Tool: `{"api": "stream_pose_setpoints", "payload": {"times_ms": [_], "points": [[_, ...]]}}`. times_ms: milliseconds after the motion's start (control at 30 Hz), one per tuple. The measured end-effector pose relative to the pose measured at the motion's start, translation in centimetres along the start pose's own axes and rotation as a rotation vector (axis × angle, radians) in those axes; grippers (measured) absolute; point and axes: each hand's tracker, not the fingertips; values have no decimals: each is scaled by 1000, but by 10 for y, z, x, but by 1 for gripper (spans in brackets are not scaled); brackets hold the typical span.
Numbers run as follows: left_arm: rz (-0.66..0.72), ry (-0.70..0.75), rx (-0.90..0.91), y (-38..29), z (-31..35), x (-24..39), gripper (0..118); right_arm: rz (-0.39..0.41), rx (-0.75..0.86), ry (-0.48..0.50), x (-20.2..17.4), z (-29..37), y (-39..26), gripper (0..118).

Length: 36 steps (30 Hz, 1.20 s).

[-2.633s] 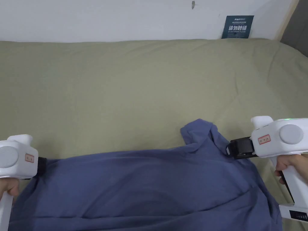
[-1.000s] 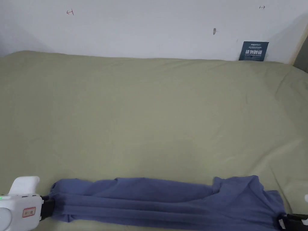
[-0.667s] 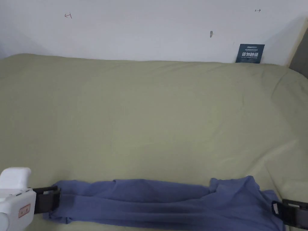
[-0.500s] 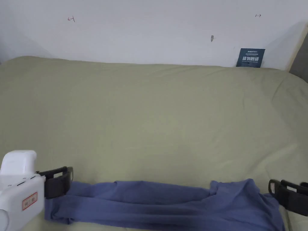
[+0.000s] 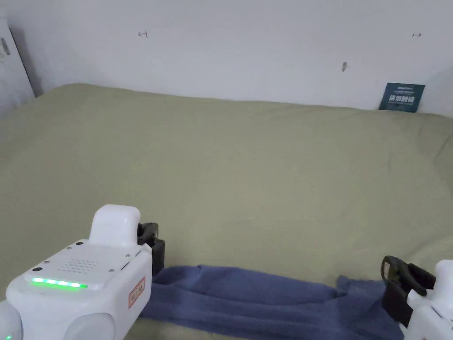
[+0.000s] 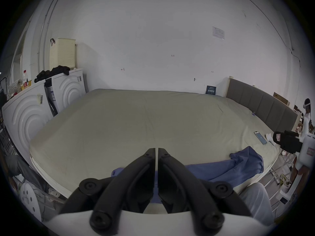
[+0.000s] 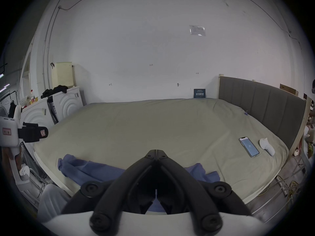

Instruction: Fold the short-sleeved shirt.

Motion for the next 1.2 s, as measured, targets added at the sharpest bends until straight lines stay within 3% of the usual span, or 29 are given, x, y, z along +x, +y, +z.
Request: {"api": "stream_pose_setpoints", "payload": {"times_ms": [133, 300, 500, 600, 700, 733, 800, 833, 1000, 1133, 1200], "points": [[16, 71, 6, 0, 3, -24, 3, 37, -4, -4, -11, -4, -5, 1], [71, 106, -66, -7, -10, -83, 3, 26, -15, 5, -19, -9, -4, 1], [372, -168, -317, -10, -46, -147, 5, 35, -62, 20, -31, -19, -9, 2], [424, -265, -436, -23, -77, -174, 26, 33, -93, 23, -36, -24, -12, 2], [515, -369, -558, -34, -110, -187, 33, 22, -131, 23, -38, -30, -16, 2], [518, -379, -594, -37, -120, -190, 50, 16, -146, 30, -37, -32, -17, 2], [501, -358, -630, -39, -134, -187, 103, 11, -155, 26, -37, -35, -19, 2], [502, -351, -621, -41, -141, -189, 113, 11, -164, 22, -37, -37, -19, 2], [669, -510, -676, -52, -169, -187, 113, -2, -190, 16, -34, -42, -19, 2], [686, -636, -738, -65, -190, -163, 113, -18, -202, 2, -30, -42, -22, 2], [660, -603, -721, -72, -207, -175, 113, -30, -210, -1, -28, -41, -24, 2]]}}
